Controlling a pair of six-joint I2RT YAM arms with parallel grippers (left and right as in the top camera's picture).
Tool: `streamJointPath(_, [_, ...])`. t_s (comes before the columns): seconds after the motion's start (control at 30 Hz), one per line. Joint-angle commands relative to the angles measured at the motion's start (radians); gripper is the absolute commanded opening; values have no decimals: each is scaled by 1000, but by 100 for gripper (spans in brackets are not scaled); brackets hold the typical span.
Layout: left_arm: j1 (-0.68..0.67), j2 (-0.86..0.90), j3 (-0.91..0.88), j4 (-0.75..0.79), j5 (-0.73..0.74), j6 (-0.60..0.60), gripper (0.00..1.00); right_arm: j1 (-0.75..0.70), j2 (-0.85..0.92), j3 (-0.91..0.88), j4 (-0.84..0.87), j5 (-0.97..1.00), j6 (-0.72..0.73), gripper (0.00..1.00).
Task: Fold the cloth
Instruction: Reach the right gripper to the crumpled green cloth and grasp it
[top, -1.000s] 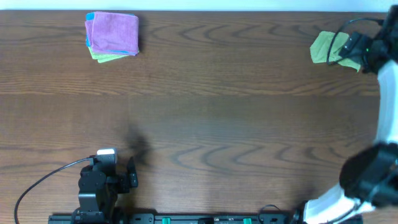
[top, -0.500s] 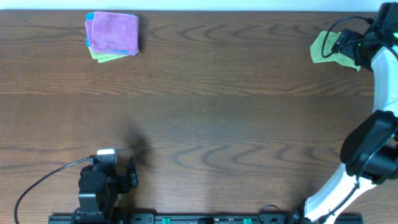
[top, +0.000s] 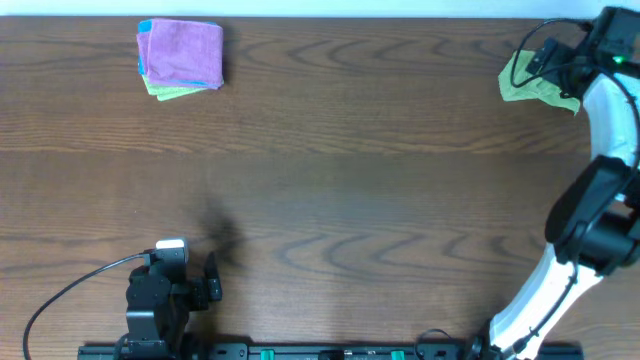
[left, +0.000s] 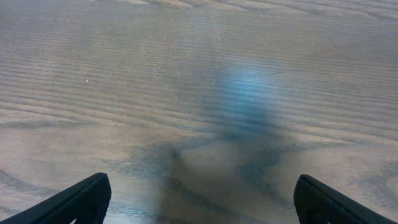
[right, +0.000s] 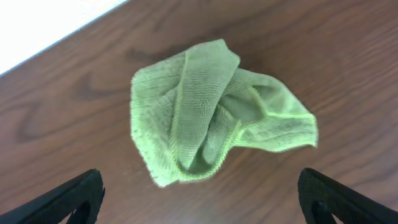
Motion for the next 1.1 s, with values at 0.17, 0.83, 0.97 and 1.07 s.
streamJointPath(0.17, [4,-6,-41,-39,-24,15,95,10,115,16,80,-58,14,86])
streamJointPath(0.83, [4,-6,-41,-39,-24,15,95,10,143,16,105,-72,31,18])
streamJointPath(0.97, [4,-6,-41,-39,-24,15,95,10,141,16,94,-119,31,1])
streamJointPath(1.07, [4,-6,-41,-39,-24,15,95,10,131,17,74,-135,31,1])
